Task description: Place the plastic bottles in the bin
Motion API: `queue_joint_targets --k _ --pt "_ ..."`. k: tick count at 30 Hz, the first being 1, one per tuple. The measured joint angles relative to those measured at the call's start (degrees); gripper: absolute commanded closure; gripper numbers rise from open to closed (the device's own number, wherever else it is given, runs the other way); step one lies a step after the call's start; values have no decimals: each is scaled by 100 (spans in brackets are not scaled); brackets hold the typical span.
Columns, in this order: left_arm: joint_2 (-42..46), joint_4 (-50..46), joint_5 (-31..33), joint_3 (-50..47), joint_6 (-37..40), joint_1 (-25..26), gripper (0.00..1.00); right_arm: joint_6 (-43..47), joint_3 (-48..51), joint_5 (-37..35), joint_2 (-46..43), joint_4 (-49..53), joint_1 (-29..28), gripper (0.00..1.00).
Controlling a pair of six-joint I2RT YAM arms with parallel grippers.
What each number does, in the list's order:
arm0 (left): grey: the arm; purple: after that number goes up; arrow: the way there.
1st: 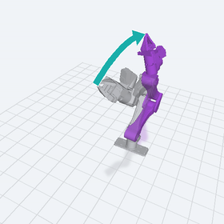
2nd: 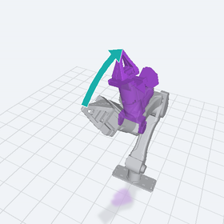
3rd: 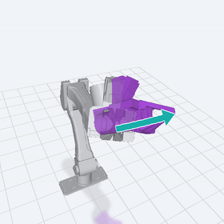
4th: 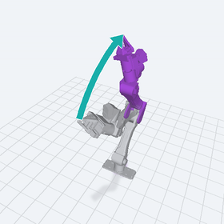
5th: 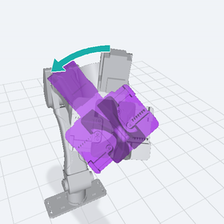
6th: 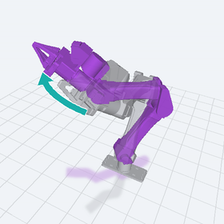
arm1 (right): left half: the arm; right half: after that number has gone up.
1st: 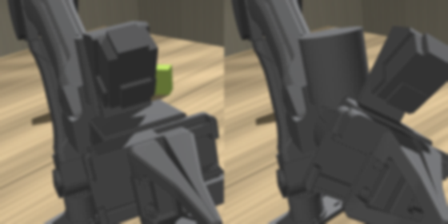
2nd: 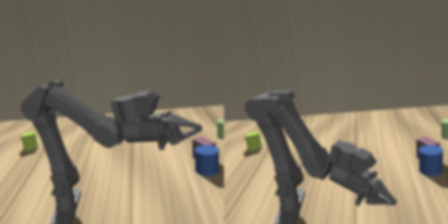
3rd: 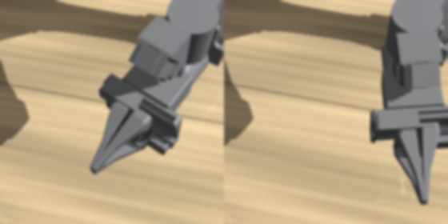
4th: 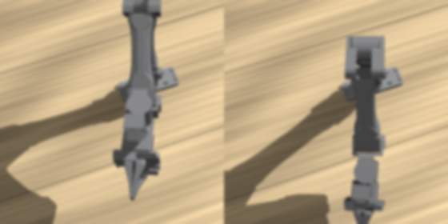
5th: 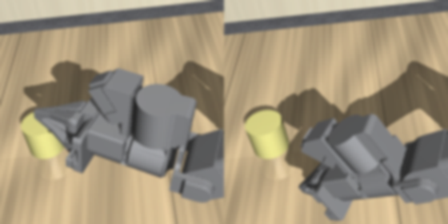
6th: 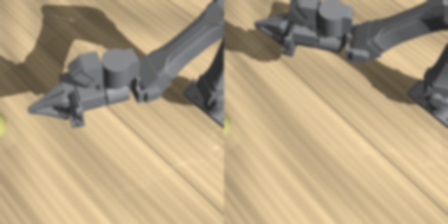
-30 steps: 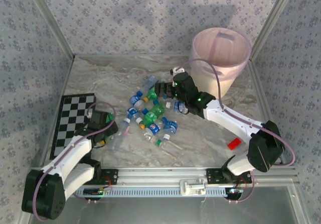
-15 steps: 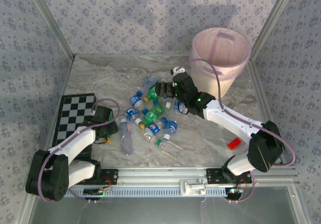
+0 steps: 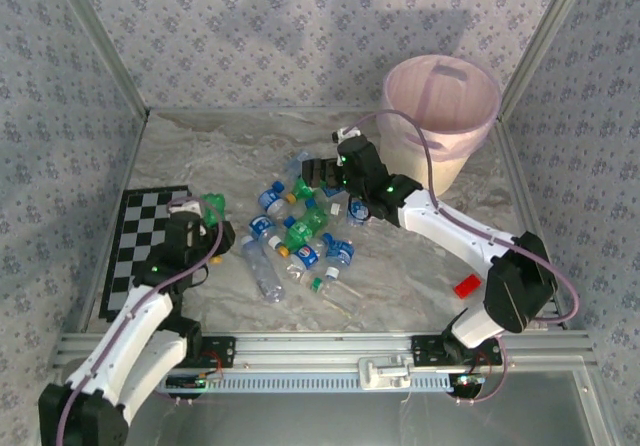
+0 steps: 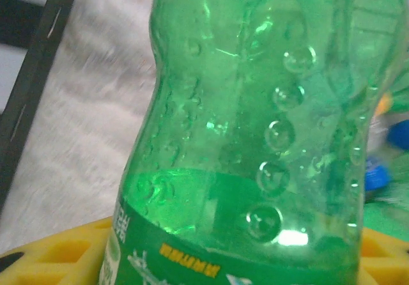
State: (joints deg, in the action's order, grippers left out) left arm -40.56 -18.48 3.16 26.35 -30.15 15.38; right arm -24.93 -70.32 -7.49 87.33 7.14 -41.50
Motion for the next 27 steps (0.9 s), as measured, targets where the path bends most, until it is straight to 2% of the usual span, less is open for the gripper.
queue_joint_targets --k 7,15,21,27 --pt "122 883 -800 15 11 168 53 76 -2 1392 160 -413 15 0" --pt "-402 1742 -1003 22 66 1189 53 -151 -136 2793 498 -975 15 8" --pt "-955 2111 -946 238 240 1703 53 -409 -173 3335 734 -1399 -15 11" --pt "-1335 2389 -844 531 428 1947 53 -551 -173 3560 802 -1558 -28 16"
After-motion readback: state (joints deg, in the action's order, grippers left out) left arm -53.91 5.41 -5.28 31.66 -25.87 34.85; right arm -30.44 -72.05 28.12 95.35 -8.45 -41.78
